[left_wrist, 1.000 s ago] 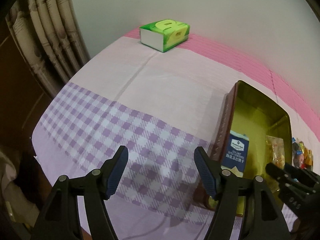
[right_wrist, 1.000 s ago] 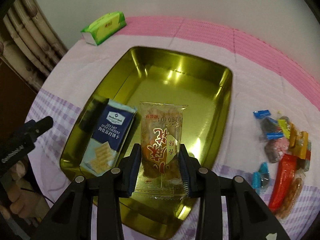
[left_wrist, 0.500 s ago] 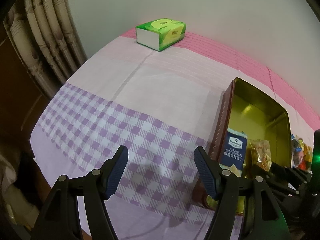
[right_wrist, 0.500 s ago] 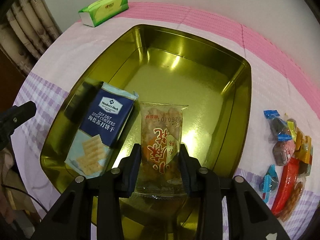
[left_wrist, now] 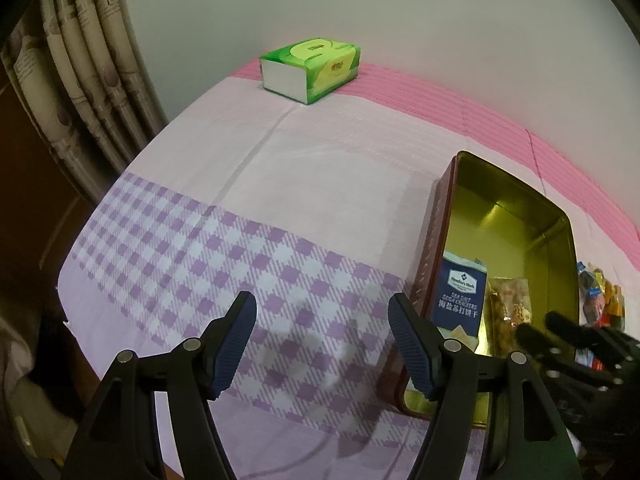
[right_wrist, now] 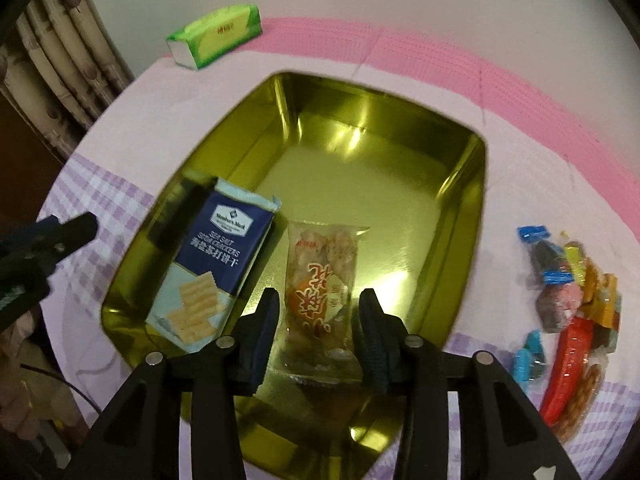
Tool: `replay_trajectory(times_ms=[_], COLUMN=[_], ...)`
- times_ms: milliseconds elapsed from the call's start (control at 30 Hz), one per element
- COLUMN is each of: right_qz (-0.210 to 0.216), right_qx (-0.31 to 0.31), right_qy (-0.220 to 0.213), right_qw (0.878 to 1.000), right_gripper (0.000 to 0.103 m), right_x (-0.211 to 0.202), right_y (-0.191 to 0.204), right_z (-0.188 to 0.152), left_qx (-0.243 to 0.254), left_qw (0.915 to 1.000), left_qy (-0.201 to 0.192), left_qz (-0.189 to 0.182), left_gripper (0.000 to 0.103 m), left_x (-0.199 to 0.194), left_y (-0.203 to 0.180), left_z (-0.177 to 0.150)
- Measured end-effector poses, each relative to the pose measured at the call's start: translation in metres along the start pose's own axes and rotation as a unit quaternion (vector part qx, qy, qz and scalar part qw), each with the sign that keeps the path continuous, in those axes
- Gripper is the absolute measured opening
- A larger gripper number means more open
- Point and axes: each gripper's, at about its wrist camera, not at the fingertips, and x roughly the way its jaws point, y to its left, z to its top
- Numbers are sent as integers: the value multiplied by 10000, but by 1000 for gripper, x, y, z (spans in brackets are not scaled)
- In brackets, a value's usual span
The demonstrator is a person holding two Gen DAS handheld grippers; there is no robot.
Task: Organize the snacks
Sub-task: 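Lower the dough twist bag into the gold tin with right tool and release, then grasp a second twist bag with right tool while left tool grasps a blue candy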
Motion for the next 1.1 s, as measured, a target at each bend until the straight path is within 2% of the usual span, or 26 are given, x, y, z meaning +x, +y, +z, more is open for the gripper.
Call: replay_trajectory(times_ms=[200, 300, 600, 833, 1100], right_qz=[-238, -515, -1286, -1195, -958], right_qx=[226, 573, 1649, 2104, 2293], right_qy=[-241, -268, -102, 112, 192], right_qw=[9992, 9967, 9778, 9702, 9685], right_gripper=[44, 46, 51, 56, 53], right_x=[-33, -46, -61, -54, -36], right_y=[-39, -77, -186, -221, -225], right_z=[-10, -20, -59, -93, -100], left_qx=[39, 62, 163, 497, 725], left_qw=[10000, 10000, 9999, 9987, 9970], left_qy=[-26, -18, -32, -111, -109], left_qz=[6, 9, 16, -23, -246], left_gripper=[69, 69, 69, 69, 69], left_x=[-1, -1, -2, -8, -15], left_y=[-2, -4, -11, -29, -51], left_z=[0, -1, -3, -6, -10])
